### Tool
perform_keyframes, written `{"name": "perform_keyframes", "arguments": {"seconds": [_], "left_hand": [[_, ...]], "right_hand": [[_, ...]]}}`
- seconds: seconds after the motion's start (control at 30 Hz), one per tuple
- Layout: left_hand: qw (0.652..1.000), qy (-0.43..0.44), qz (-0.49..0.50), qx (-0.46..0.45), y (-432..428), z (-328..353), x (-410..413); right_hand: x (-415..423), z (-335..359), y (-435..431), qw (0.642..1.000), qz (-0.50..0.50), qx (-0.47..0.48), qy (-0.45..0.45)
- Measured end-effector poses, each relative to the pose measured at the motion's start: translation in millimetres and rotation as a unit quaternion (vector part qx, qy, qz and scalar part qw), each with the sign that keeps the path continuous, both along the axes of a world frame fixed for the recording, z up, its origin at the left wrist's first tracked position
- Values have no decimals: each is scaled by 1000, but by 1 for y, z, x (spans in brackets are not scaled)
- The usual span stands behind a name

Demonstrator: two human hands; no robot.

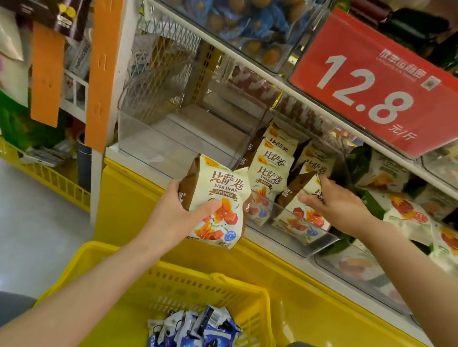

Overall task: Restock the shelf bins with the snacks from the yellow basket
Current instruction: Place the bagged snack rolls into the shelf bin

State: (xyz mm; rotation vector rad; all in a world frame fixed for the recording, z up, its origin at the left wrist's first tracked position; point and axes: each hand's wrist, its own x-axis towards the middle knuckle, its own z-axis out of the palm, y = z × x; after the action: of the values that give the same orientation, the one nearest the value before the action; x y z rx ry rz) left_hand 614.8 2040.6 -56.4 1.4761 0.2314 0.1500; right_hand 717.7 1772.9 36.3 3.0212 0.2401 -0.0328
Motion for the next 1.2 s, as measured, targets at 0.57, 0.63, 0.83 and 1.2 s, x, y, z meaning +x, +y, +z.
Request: {"name": "perform_keyframes", "arguments": {"seconds": [0.57, 0.63, 0.83, 1.2], "left_hand": [[1000, -2, 16, 12, 7, 3, 13], [1000, -3, 21, 12, 8, 4, 15], [999, -30, 30, 17, 10, 11, 14], [990, -84, -53, 95, 6, 2, 14]], "right_hand": [[57, -3, 77, 979, 162, -103, -65], [57, -2, 74, 976, 166, -81, -117], [52, -5, 75, 962, 159, -65, -213], [-16, 16, 80, 914, 256, 308, -67]]}}
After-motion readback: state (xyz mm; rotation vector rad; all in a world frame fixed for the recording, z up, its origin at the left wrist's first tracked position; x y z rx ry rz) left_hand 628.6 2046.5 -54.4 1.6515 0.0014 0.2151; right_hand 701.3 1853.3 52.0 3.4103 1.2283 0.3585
